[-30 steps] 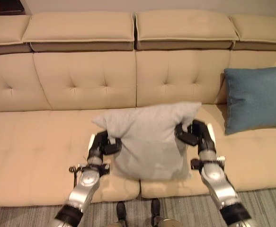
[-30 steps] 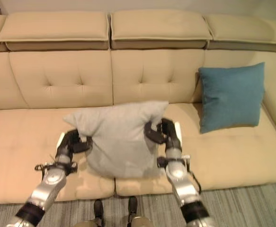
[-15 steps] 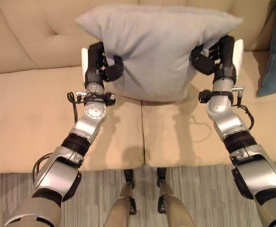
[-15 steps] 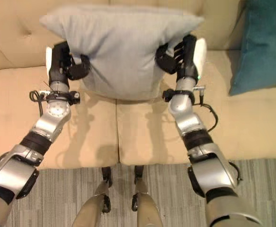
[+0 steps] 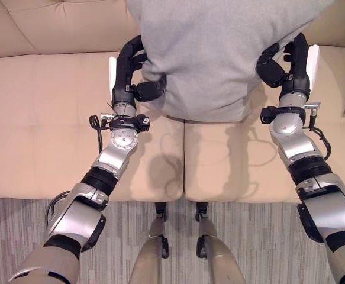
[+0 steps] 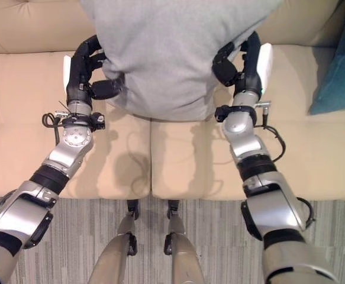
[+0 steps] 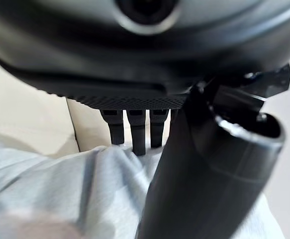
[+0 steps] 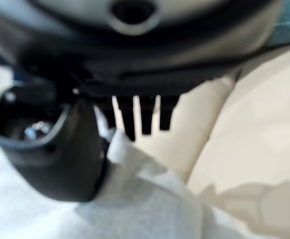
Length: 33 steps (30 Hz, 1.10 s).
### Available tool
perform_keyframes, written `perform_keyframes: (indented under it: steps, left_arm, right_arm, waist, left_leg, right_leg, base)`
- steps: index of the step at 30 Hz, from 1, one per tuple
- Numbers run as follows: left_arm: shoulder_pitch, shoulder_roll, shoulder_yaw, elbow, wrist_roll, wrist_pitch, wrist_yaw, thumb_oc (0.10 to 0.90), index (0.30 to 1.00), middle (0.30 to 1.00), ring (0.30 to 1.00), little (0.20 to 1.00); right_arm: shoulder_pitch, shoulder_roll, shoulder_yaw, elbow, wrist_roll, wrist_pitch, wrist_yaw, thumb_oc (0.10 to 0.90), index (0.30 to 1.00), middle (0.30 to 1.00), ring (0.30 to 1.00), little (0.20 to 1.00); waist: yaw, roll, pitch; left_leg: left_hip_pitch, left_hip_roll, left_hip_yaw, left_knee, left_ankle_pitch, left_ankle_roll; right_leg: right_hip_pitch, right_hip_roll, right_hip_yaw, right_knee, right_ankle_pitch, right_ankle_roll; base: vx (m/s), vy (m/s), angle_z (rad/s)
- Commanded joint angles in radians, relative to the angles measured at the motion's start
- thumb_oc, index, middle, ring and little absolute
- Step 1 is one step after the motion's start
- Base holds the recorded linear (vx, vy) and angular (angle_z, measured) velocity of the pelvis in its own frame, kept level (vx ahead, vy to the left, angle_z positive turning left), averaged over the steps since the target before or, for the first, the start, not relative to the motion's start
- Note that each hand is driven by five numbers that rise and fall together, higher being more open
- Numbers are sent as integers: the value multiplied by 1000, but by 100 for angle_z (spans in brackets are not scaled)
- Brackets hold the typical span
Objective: Pick up all the scattered cushions and arrange them neatly on the sofa.
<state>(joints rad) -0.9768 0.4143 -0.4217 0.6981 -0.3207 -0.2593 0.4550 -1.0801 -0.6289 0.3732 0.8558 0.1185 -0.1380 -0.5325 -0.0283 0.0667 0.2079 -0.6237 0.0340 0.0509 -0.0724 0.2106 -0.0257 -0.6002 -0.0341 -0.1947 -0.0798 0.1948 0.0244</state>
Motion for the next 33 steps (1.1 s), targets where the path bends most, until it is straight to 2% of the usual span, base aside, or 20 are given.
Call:
perform_keyframes:
  steps: [1, 4, 5, 8, 12, 15, 16, 20, 25, 27, 31, 32, 33]
  left_arm:
    - [-67, 69, 5, 40, -15, -64, 27, 800, 900, 900, 900, 900]
    - [-46, 82, 25, 9, -26, -68, 29, 800, 900, 900, 900, 900]
    - [2, 83, 40, -23, -23, -69, 20, 800, 900, 900, 900, 900]
    - [58, 78, 55, -59, -15, -65, 10, 800, 900, 900, 900, 900]
    - [202, 70, 90, -125, -15, -60, -29, 800, 900, 900, 900, 900]
    - [319, 82, 112, -157, -6, -46, -66, 800, 900, 900, 900, 900]
    - [319, 82, 112, -157, -6, -46, -66, 800, 900, 900, 900, 900]
    - [513, 63, 170, -187, 13, -30, -121, 800, 900, 900, 900, 900]
    - [654, 21, 195, -168, 32, -14, -164, 800, 900, 900, 900, 900]
    - [727, 8, 202, -142, 59, 6, -190, 800, 900, 900, 900, 900]
    - [858, -10, 230, -31, 133, 49, -238, 800, 900, 900, 900, 900]
    - [858, -10, 230, -31, 133, 49, -238, 800, 900, 900, 900, 900]
    - [909, -15, 241, 32, 180, 69, -257, 800, 900, 900, 900, 900]
  right_arm:
    - [-66, -42, 34, -7, -45, -20, -38, 800, 900, 900, 900, 900]
    - [-91, -74, 34, -15, -44, -6, -49, 800, 900, 900, 900, 900]
    - [-79, -100, 20, -37, -44, -2, -52, 800, 900, 900, 900, 900]
    - [-48, -111, -8, -68, -38, -1, -51, 800, 900, 900, 900, 900]
    - [78, -135, -63, -133, -32, 0, -12, 800, 900, 900, 900, 900]
    - [222, -122, -126, -167, 12, -11, 40, 800, 900, 900, 900, 900]
    - [222, -122, -126, -167, 12, -11, 40, 800, 900, 900, 900, 900]
    - [427, -25, -210, -219, 29, -32, 87, 800, 900, 900, 900, 900]
    - [548, 58, -236, -239, 10, -38, 109, 800, 900, 900, 900, 900]
    - [625, 102, -247, -247, 1, -38, 129, 800, 900, 900, 900, 900]
    - [777, 121, -229, -217, -91, -8, 195, 800, 900, 900, 900, 900]
    - [777, 121, -229, -217, -91, -8, 195, 800, 900, 900, 900, 900]
    - [846, 126, -217, -188, -146, 10, 226, 800, 900, 900, 900, 900]
  waist:
    - [2, -85, -145]
    - [8, -88, -147]
    - [10, -92, -152]
    - [10, -96, -155]
    - [6, -105, -163]
    - [2, -110, -162]
    - [2, -111, -162]
    - [4, -101, -149]
    - [9, -89, -141]
    - [11, -88, -136]
    - [8, -92, -125]
    - [7, -93, -126]
    - [4, -95, -127]
  left_leg:
    - [20, 4, 1, -15, -65, -111]
    - [36, 6, 0, -15, -68, -114]
    - [52, 7, 1, -15, -71, -115]
    - [66, 10, 2, -15, -74, -116]
    - [92, 16, 3, -15, -80, -118]
    - [104, 18, 7, -15, -82, -117]
    - [104, 18, 7, -15, -82, -116]
    - [118, 19, 13, -15, -85, -110]
    - [139, 23, 18, -15, -87, -108]
    - [177, 26, 21, -15, -94, -105]
    - [284, 36, 27, -15, -115, -103]
    - [282, 35, 26, -15, -112, -102]
    - [336, 36, 33, -15, -122, -100]
  right_leg:
    - [-9, -92, 25, -7, -45, 163]
    - [9, -93, 23, -7, -49, 163]
    - [28, -94, 19, -7, -52, 162]
    - [43, -94, 15, -7, -56, 161]
    - [70, -93, 8, -7, -62, 158]
    - [84, -93, 8, -7, -63, 155]
    - [84, -93, 8, -7, -63, 155]
    - [95, -92, 14, -7, -66, 151]
    - [118, -95, 12, -7, -71, 147]
    - [157, -95, 8, -7, -79, 145]
    - [267, -95, -3, -7, -103, 143]
    - [266, -96, -3, -7, -101, 143]
    - [321, -91, -8, -7, -114, 141]
  base:
    - [-26, -31, -3]
    - [0, -2, 2]
    - [5, -10, 9]
    - [2, -3, 2]
    - [16, -16, 6]
    - [1, -17, 6]
    - [-3, -4, 7]
    - [-1, -2, 0]
    - [6, 3, -10]
    - [26, 9, 1]
    - [77, -2, 4]
    - [86, -12, 8]
    - [108, -10, 7]
